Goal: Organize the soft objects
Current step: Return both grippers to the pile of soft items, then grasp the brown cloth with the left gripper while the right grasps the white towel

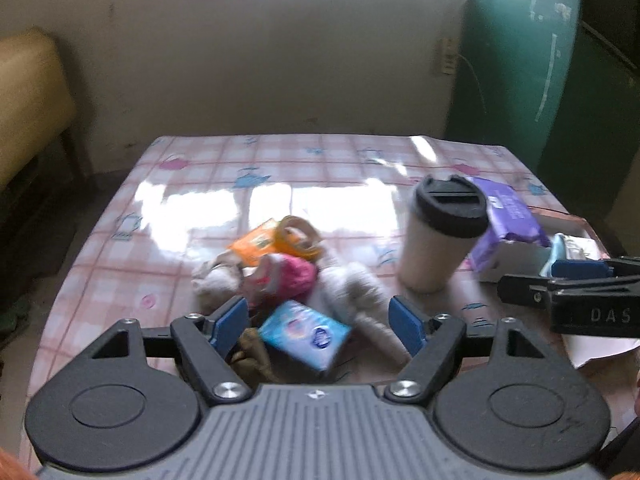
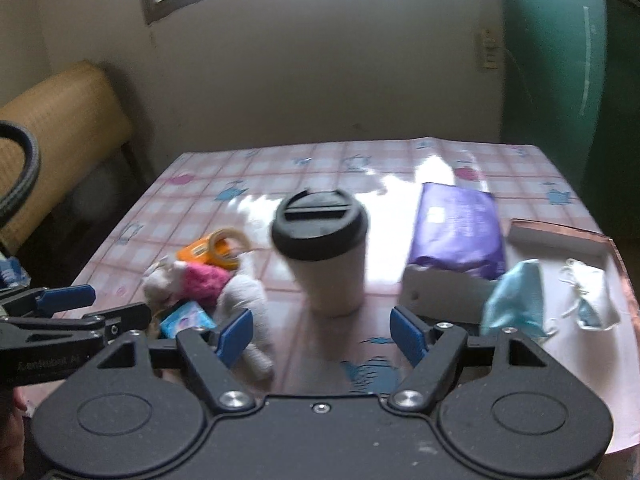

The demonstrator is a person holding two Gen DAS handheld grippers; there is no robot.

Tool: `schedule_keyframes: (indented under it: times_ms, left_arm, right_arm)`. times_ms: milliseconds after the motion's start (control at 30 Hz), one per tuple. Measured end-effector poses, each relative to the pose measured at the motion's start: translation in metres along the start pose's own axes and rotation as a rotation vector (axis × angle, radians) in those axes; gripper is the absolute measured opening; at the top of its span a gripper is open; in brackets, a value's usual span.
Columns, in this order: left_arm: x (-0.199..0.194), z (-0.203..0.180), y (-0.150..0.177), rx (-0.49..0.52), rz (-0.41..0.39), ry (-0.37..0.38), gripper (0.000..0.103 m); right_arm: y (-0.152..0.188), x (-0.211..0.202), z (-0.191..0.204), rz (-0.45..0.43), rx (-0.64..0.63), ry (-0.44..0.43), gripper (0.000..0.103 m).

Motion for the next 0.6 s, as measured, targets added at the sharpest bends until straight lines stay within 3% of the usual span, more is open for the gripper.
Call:
schedule_keyframes:
  times_ms: [600]
  left_arm:
    - [0.000,0.060,0.037,-0.087,0.037,-0.065,0.080]
  right_arm:
    - [0.015,0.026,0.041,0.060,-0.048,-0.048,0.089]
Point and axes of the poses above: each gripper's, at about its wrist camera, not at the fingertips, and x roughly the way its jaws point, z to its left, y to its underside, the point moved 1 cm from there along x, roughly the way its jaws point, and after that the axes turned 2 degrees about -y, right-handed, at the moved point
